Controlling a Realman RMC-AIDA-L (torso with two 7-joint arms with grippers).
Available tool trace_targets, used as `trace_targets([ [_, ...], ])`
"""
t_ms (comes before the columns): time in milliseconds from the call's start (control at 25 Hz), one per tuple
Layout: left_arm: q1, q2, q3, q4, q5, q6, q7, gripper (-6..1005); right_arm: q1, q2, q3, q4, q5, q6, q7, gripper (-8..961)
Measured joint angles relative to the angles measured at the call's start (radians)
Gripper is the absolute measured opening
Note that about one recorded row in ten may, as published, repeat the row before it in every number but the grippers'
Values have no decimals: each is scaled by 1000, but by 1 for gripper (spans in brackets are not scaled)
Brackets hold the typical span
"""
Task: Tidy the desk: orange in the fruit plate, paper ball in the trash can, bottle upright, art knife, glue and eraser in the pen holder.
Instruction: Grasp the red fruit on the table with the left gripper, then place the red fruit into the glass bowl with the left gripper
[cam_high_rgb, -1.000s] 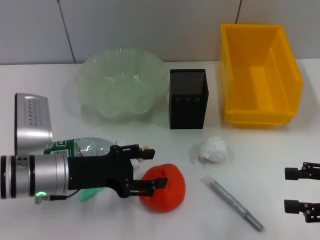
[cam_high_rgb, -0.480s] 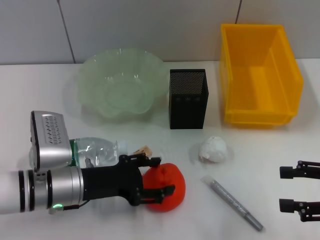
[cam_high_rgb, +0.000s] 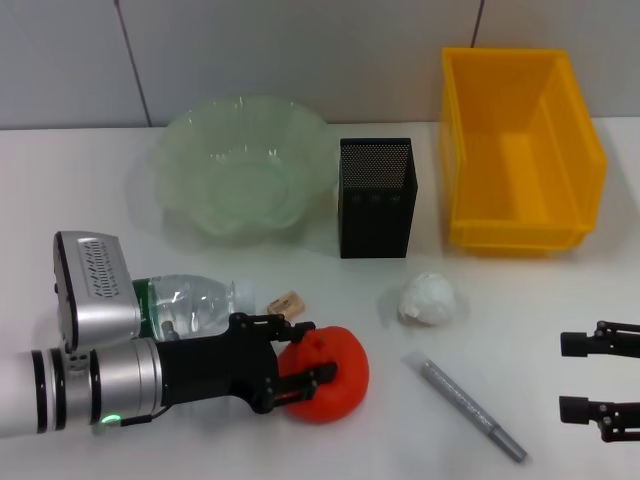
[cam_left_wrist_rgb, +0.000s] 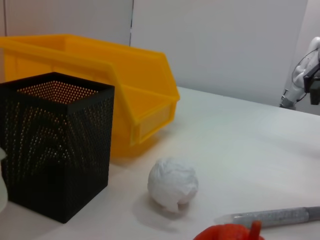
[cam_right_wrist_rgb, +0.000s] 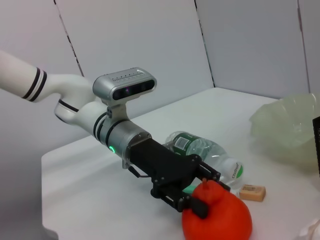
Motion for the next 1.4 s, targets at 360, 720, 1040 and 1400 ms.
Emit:
trace_targets([
  [360, 3, 2, 0, 1, -2, 32, -7, 388, 2, 3, 2, 0, 4, 1, 1, 788],
  [720, 15, 8, -23, 70, -6, 156, -68, 236, 5, 9, 5, 0, 7, 2, -2, 788],
  [1040, 36, 9, -39, 336, -104, 276, -282, 162, 5, 15, 5, 4, 7, 1, -4, 788],
  [1400, -49, 5, -26, 398, -198, -112, -386, 72, 15, 35, 3, 5, 7, 1, -6, 788],
])
